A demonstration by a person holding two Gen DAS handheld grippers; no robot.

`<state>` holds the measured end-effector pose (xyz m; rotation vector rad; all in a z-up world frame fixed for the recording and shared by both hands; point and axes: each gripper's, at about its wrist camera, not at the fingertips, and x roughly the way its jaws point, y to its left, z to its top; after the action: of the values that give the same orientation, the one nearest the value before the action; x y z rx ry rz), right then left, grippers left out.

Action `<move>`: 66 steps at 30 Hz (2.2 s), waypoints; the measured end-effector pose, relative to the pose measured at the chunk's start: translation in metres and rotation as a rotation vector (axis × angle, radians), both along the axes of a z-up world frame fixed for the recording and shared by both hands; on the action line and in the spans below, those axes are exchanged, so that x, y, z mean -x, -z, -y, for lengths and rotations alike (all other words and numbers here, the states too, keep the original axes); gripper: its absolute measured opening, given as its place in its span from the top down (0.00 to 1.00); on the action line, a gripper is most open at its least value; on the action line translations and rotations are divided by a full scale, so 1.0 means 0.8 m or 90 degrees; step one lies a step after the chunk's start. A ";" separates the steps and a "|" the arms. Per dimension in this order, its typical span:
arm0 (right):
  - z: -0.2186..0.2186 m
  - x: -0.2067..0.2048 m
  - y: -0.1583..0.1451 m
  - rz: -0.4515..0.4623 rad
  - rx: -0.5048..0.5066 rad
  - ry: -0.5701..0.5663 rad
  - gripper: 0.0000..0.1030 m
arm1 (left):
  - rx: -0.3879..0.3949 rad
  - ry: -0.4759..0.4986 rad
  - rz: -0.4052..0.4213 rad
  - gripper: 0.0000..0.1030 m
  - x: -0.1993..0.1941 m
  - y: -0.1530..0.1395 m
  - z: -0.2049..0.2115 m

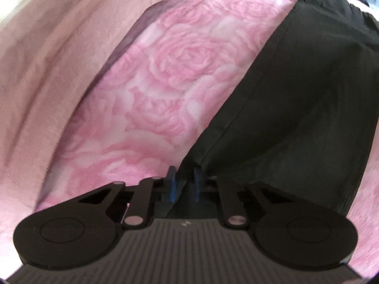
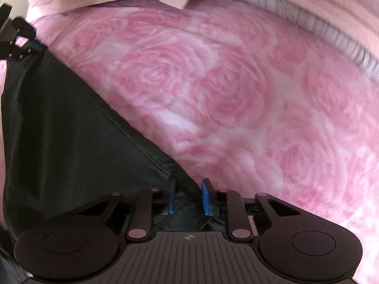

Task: Fold clothes

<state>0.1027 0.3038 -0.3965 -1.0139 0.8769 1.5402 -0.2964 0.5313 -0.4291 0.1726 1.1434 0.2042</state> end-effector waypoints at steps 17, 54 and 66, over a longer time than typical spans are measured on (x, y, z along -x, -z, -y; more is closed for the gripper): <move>0.287 0.201 -0.152 0.211 -0.195 -0.058 0.87 | -0.064 -0.212 0.103 0.99 0.162 -0.156 0.287; 0.575 0.172 -0.026 -0.421 -0.357 0.717 0.56 | 0.364 -0.981 0.650 0.64 0.414 -0.030 0.456; 0.551 0.135 -0.004 -0.521 -0.381 0.758 0.56 | 0.395 -1.066 0.660 0.66 0.415 0.040 0.391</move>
<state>-0.0052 -0.1367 -0.3931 0.6114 1.1290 0.9617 -0.6287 0.2185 -0.4611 -1.3606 -0.0011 1.2097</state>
